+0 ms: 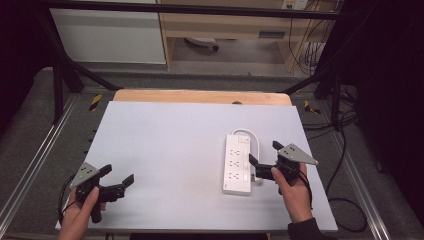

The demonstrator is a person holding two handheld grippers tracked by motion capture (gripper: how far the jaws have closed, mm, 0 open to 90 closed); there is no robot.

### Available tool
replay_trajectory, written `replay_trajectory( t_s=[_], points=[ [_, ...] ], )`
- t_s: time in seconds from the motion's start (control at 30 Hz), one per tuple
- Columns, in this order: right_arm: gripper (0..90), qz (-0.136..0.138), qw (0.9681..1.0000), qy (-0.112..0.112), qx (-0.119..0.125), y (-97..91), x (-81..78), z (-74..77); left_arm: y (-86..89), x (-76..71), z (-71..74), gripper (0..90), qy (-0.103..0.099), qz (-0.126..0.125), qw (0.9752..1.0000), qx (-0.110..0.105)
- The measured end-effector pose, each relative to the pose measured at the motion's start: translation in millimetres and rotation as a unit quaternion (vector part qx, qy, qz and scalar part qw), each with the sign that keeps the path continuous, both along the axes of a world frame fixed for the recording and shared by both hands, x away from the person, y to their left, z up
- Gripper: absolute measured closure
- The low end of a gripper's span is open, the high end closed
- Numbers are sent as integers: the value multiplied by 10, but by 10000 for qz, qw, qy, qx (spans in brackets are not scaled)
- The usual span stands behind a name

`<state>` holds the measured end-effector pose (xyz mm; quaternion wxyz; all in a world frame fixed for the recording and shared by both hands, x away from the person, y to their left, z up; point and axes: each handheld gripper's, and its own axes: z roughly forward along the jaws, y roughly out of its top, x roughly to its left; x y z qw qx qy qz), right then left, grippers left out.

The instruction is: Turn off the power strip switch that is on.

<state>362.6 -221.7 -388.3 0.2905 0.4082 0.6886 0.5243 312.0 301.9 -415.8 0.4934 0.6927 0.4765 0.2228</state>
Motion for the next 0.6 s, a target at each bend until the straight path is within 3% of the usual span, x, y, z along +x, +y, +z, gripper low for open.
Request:
replay_trajectory(
  t_s=[0.6],
  points=[
    [45, 32, 9999, -67, 77, -181, -82, 104, -1, -1, 0, 60, 1, -4, 10000, 2]
  ],
)
